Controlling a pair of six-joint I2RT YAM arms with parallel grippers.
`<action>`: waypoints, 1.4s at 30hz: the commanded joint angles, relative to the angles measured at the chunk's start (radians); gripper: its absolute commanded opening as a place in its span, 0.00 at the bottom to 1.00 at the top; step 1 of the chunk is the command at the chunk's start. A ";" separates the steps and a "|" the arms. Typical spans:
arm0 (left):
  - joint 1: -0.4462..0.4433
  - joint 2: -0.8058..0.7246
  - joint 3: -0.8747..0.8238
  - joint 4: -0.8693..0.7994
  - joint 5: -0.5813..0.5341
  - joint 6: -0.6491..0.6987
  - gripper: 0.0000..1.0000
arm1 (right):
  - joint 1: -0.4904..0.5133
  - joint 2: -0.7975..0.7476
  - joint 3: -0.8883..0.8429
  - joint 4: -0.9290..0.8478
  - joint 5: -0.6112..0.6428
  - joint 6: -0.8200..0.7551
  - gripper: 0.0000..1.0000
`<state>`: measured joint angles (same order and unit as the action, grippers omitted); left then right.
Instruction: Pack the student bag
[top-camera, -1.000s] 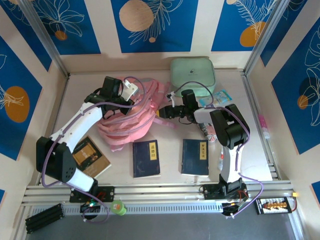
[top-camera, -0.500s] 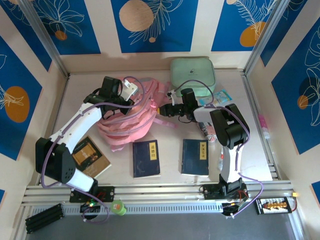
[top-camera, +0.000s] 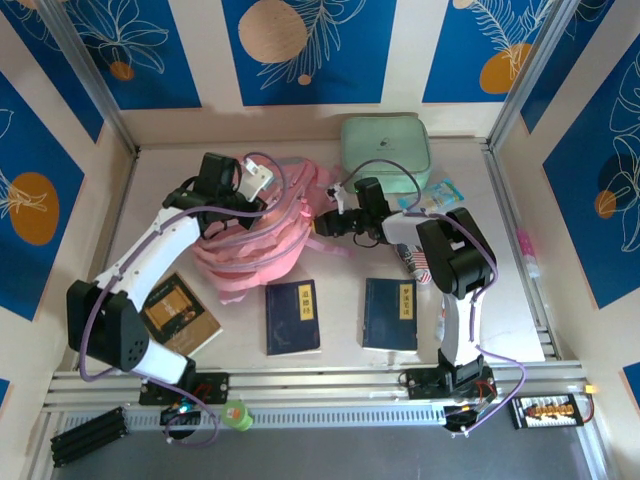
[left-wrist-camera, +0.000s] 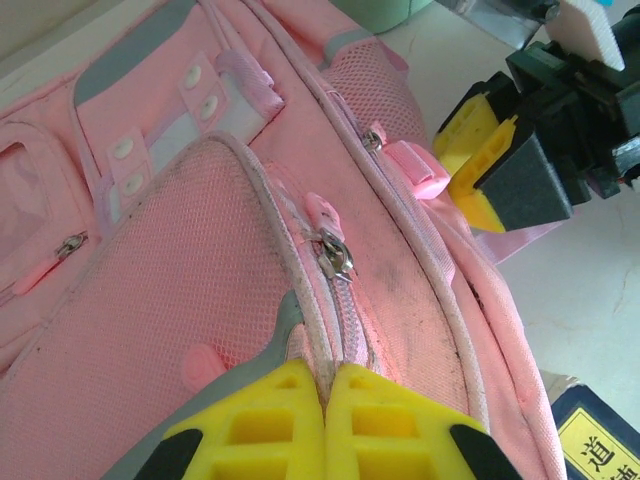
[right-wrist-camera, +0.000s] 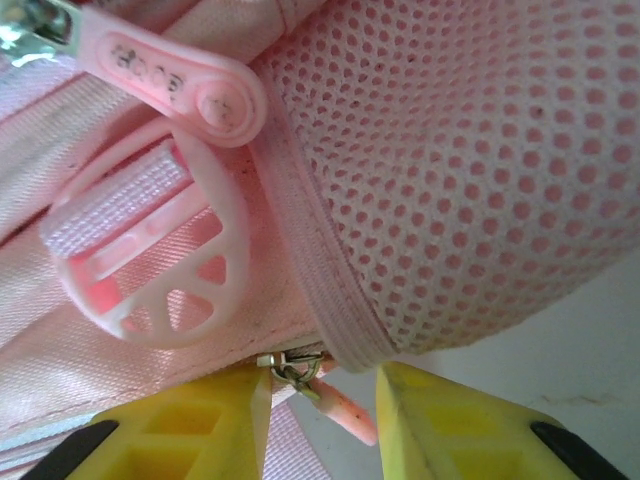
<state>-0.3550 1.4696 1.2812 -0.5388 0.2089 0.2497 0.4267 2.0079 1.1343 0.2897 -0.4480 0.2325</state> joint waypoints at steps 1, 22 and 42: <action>0.015 -0.070 0.010 0.071 0.076 0.035 0.00 | 0.011 0.004 0.034 -0.047 0.044 -0.050 0.36; 0.031 0.003 0.026 0.087 0.068 -0.080 0.00 | 0.038 -0.119 -0.039 -0.113 0.132 -0.127 0.04; -0.010 0.329 0.168 0.222 0.072 -0.348 0.00 | 0.280 -0.247 -0.166 -0.155 0.211 -0.063 0.08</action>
<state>-0.3637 1.7641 1.4082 -0.4023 0.2863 -0.0486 0.6533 1.7832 1.0004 0.1127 -0.2028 0.1360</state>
